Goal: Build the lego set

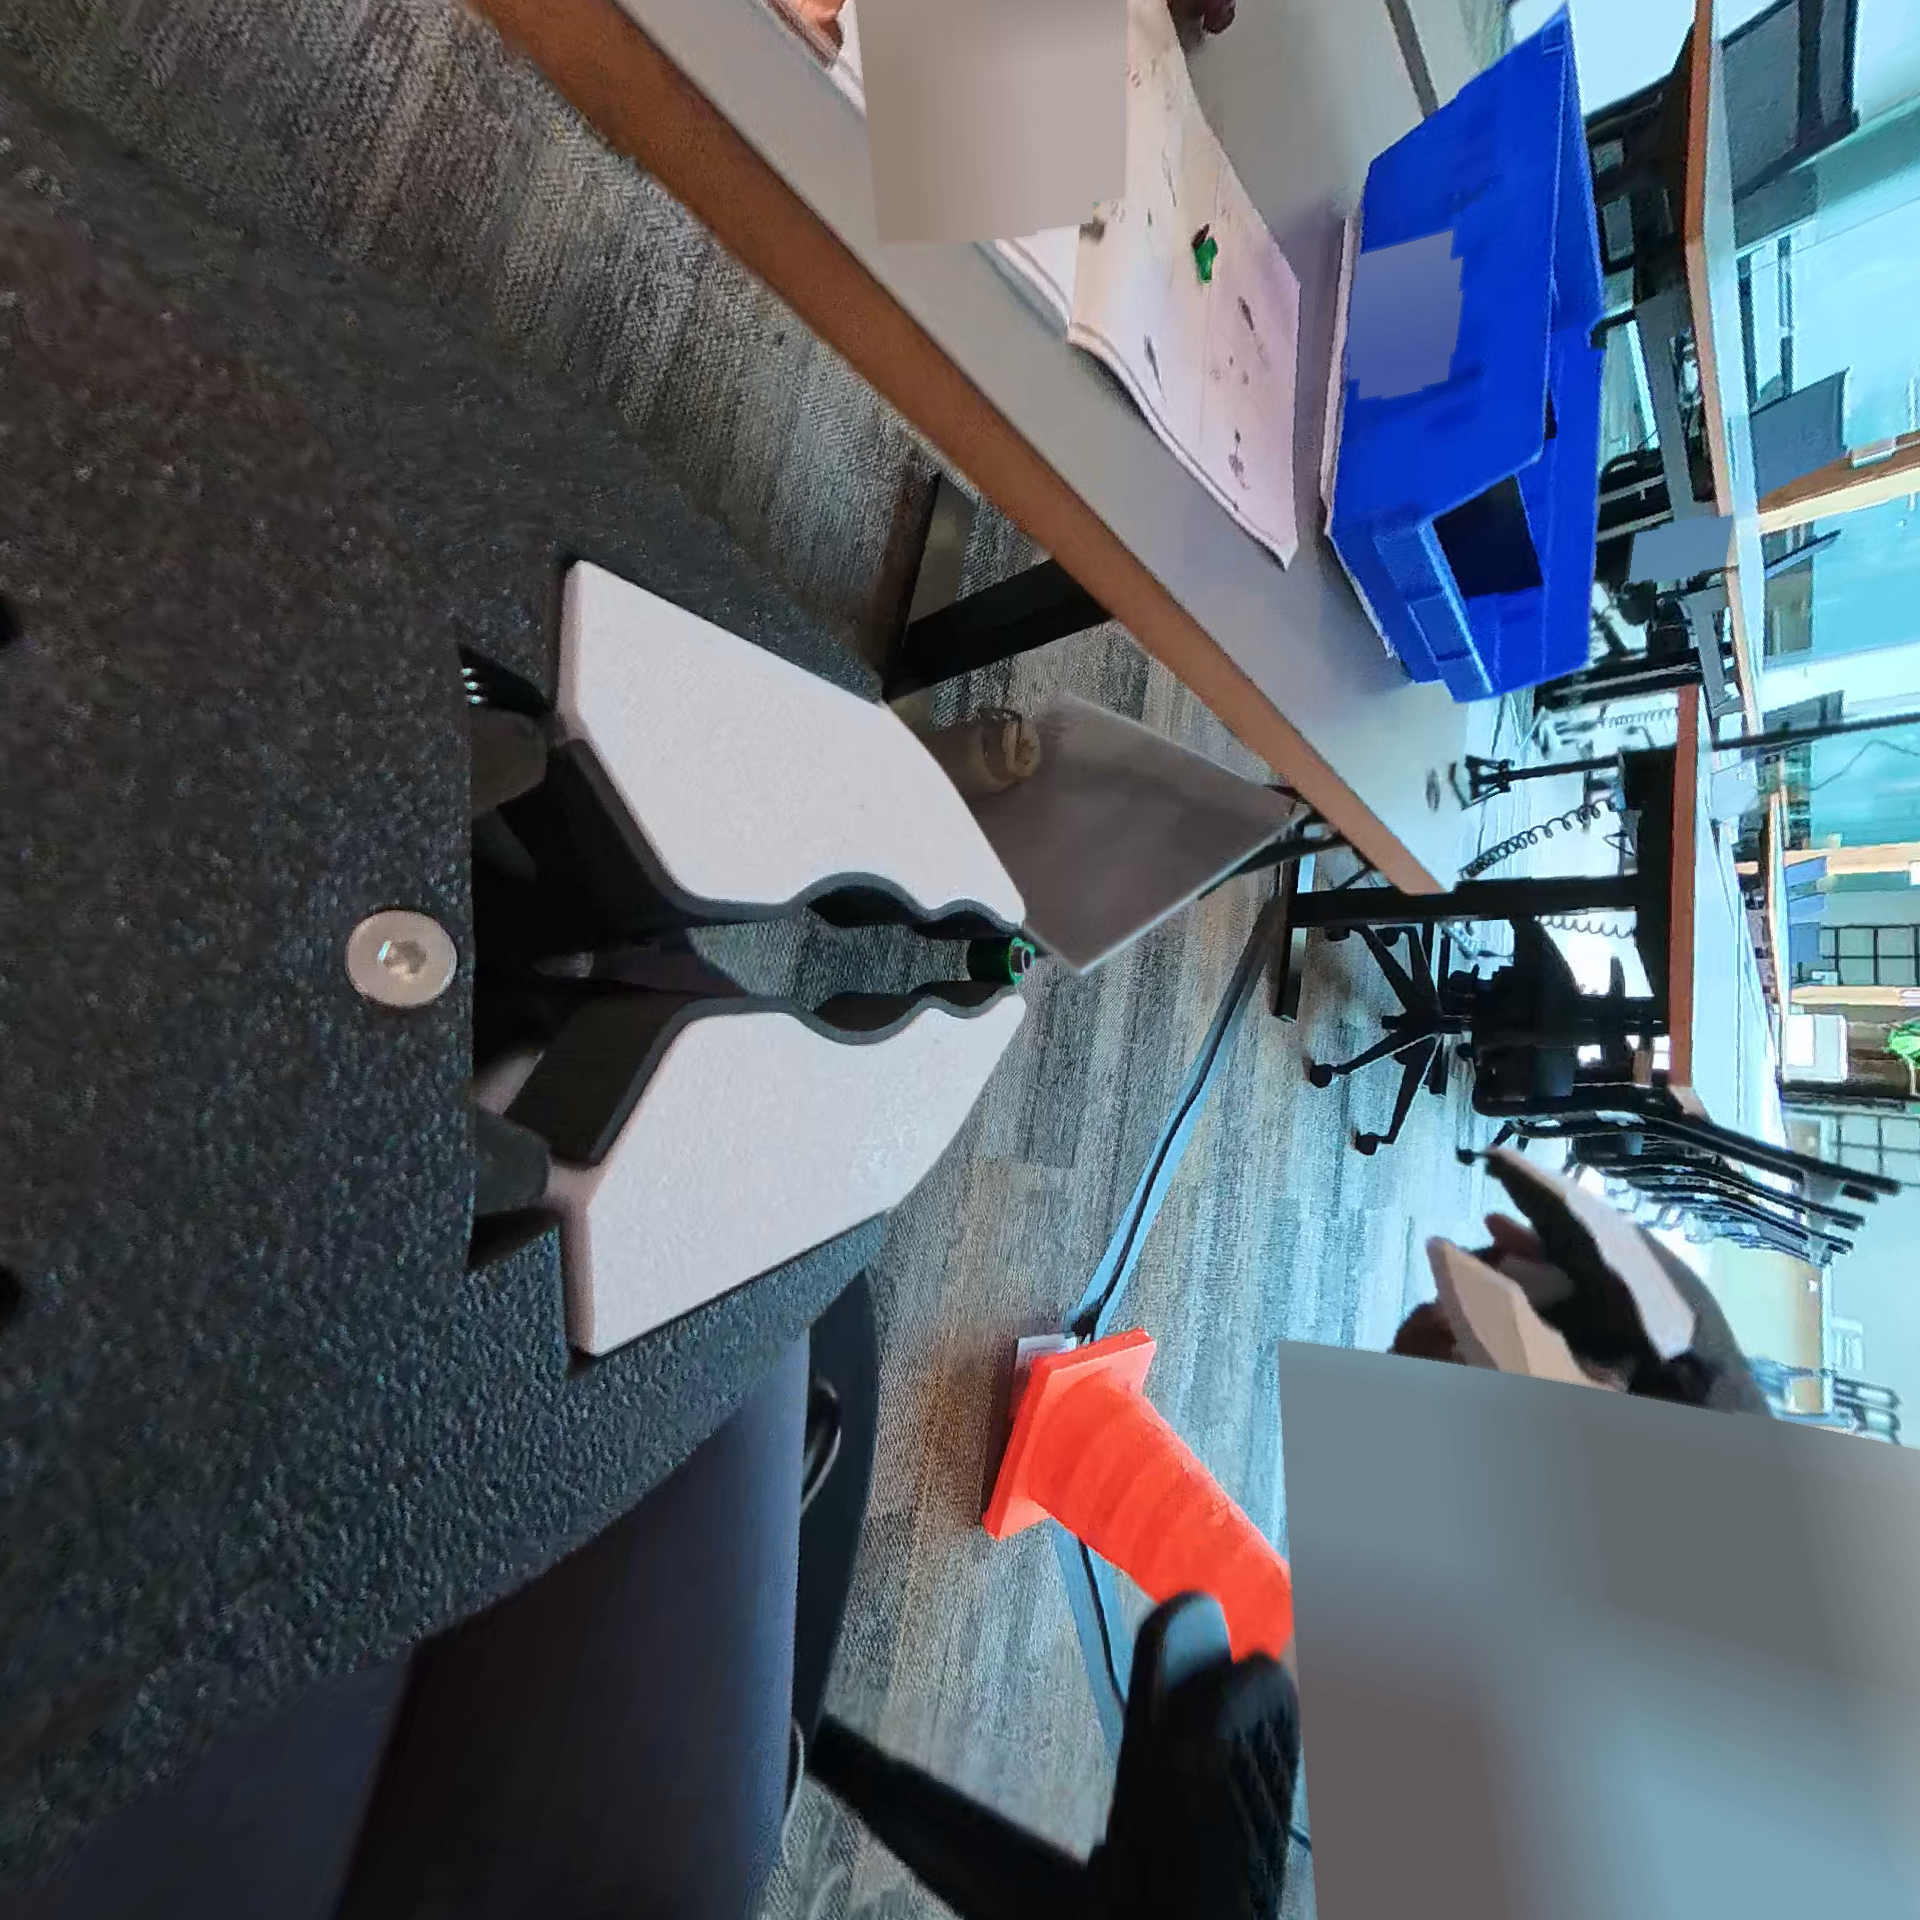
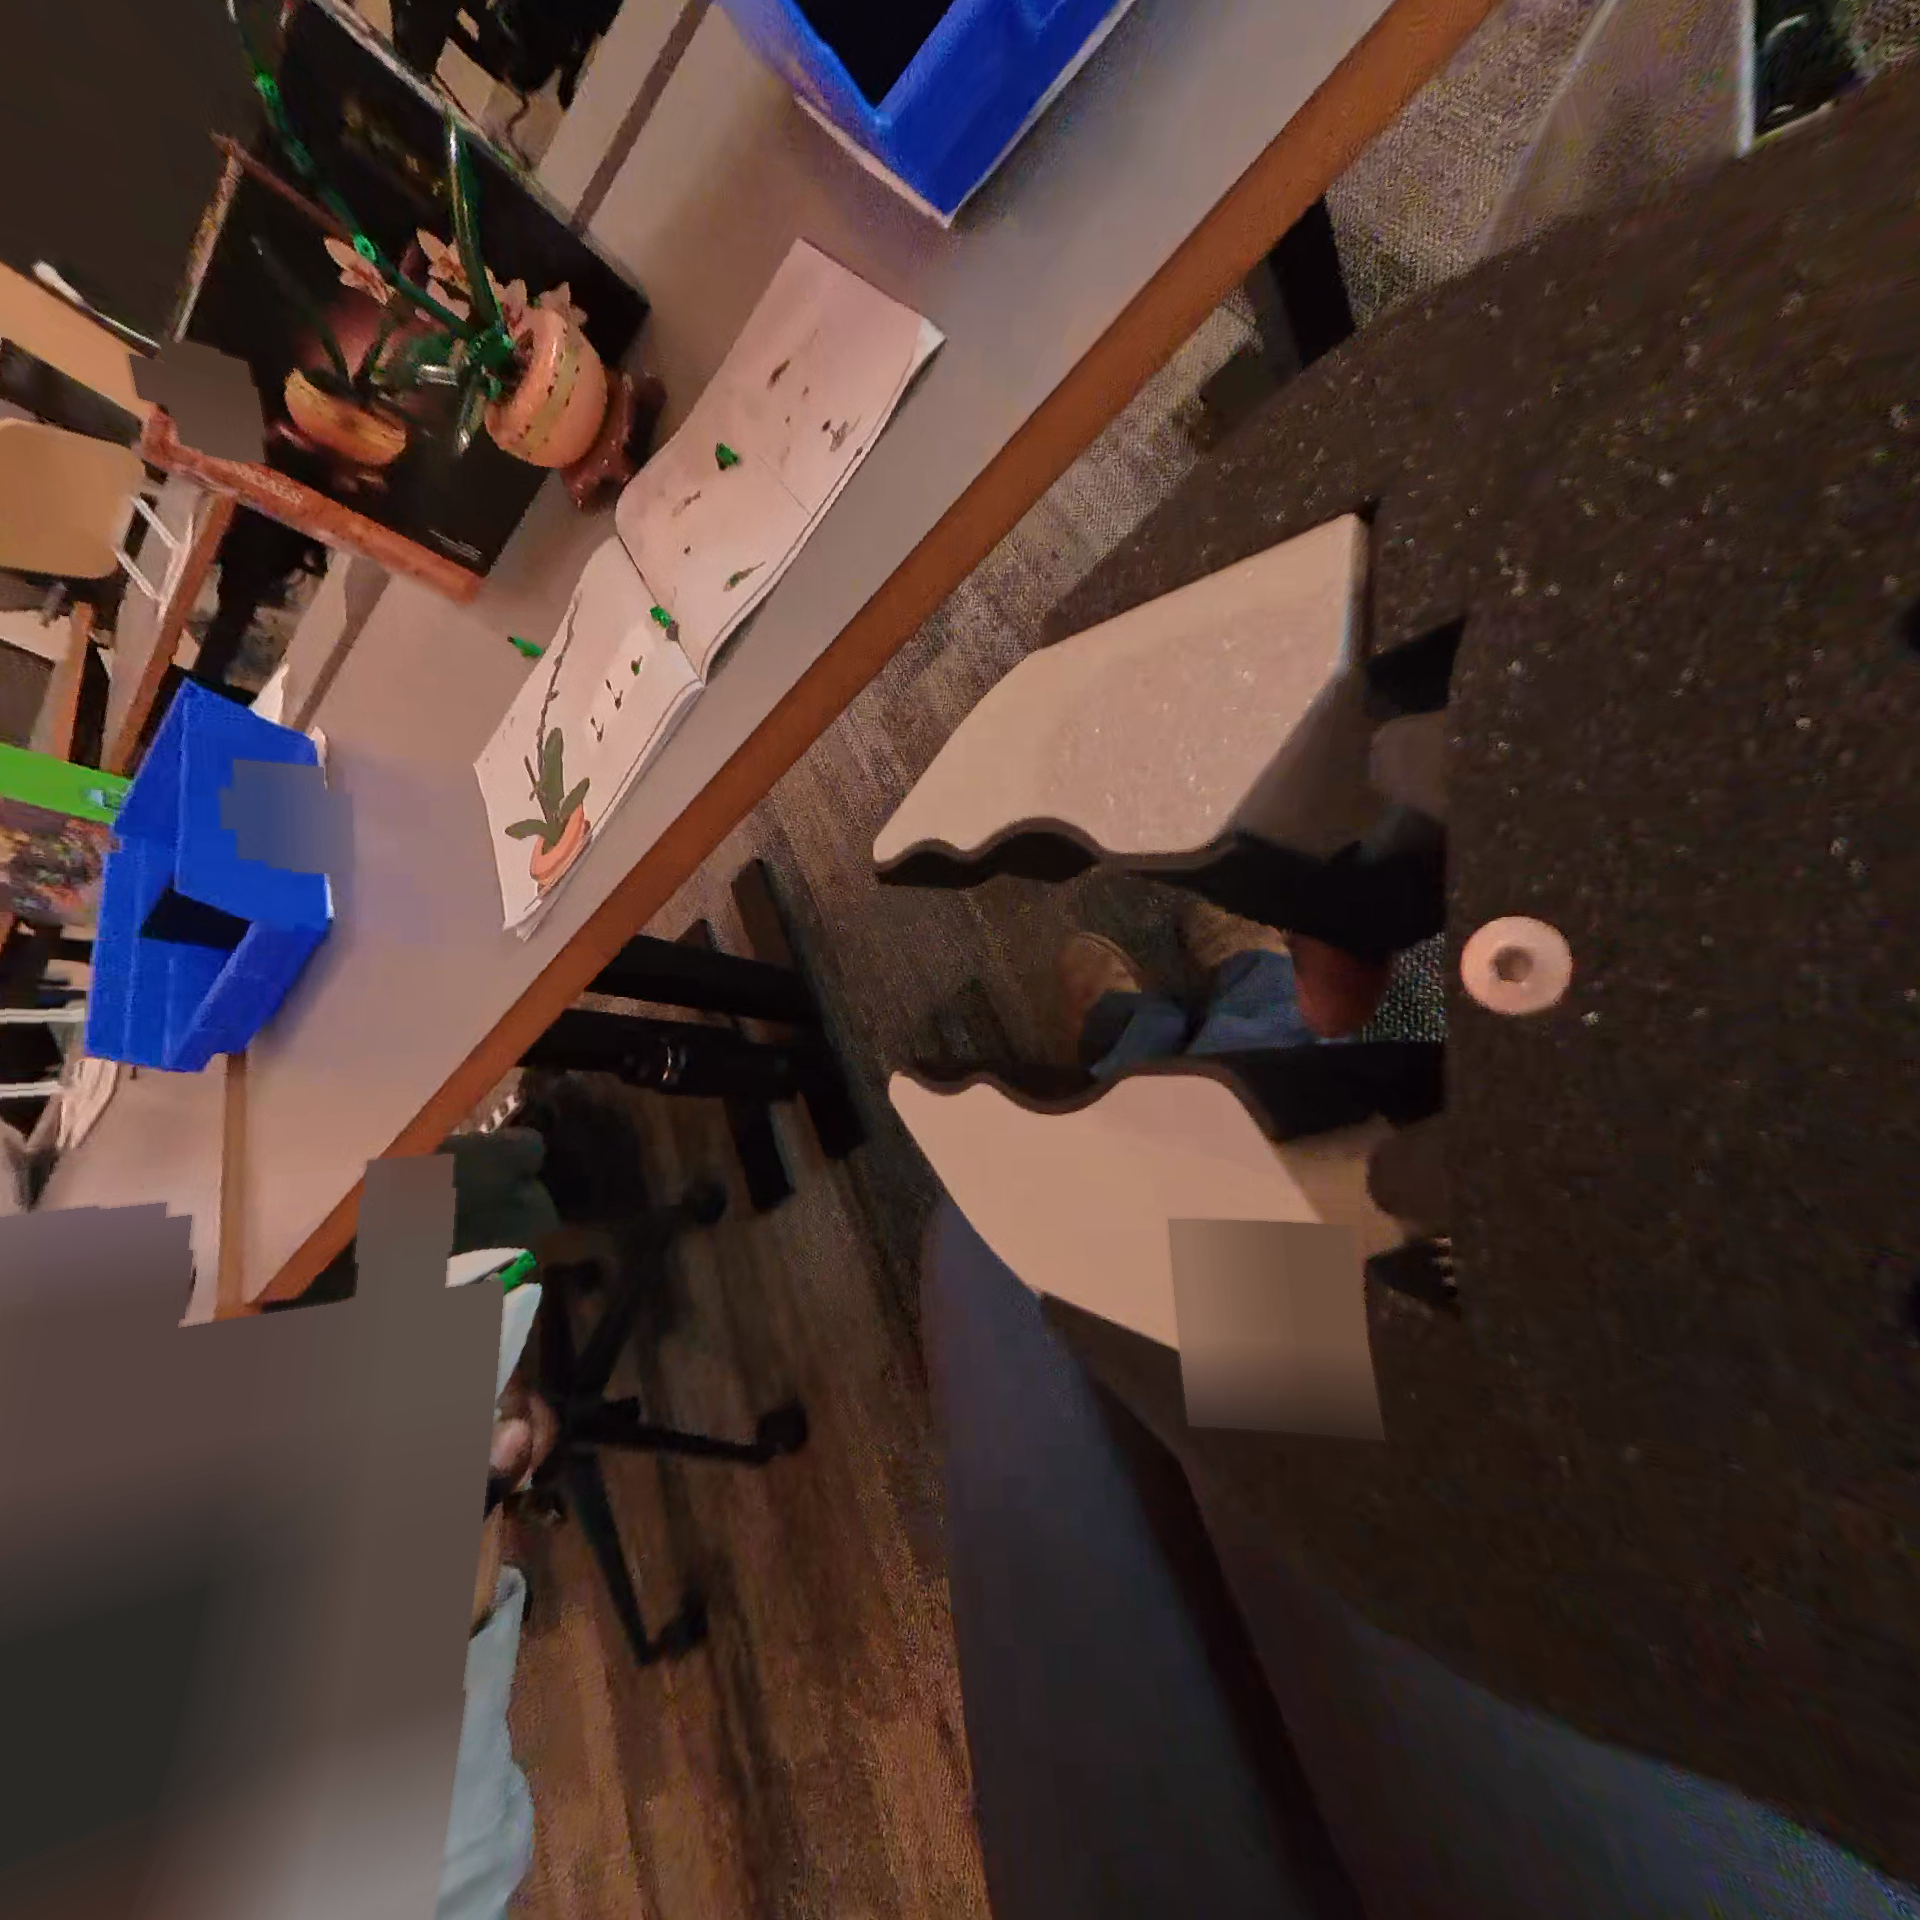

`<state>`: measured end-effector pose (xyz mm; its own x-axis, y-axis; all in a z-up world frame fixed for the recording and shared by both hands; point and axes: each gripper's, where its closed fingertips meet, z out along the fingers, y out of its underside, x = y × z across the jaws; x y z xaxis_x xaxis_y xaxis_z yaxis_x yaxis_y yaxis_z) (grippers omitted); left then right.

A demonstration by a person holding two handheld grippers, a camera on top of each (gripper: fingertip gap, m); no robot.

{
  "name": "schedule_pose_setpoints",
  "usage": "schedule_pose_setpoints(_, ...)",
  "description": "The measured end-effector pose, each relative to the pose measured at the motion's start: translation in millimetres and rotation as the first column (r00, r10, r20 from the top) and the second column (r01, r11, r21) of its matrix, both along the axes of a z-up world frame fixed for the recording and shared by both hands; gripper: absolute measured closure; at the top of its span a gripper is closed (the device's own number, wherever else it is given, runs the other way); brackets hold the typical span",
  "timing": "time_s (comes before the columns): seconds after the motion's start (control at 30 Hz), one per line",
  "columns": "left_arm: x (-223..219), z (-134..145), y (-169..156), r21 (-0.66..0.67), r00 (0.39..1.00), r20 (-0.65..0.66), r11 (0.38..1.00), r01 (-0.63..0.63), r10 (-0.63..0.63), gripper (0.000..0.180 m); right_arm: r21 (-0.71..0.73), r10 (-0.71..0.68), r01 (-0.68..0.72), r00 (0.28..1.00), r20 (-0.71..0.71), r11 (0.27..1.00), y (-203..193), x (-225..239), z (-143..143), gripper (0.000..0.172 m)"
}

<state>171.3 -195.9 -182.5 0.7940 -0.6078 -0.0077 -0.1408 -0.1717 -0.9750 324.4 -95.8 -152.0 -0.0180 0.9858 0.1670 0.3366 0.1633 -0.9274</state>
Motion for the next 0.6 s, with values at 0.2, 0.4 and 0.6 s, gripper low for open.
schedule_pose_setpoints(0.2, -37, 5, 72, -0.032, 0.998, 0.063, 0.999, 0.007, -0.005, 0.174, -0.071, 0.0, 0.017, 0.97, 0.241, 0.997, 93, -61, -30, 0.118)
schedule_pose_setpoints(0.4, -20, 41, 89, 0.03, 0.996, 0.054, 0.998, 0.062, -0.064, 0.174, -0.152, 0.042, 0.003, 0.956, 0.291, 0.988, 120, -81, -24, 0.121)
schedule_pose_setpoints(0.6, -9, 33, 102, 0.055, 0.989, 0.075, 0.991, 0.123, -0.127, 0.174, -0.157, 0.025, 0.026, 0.949, 0.315, 0.987, 159, -137, -31, 0.129)
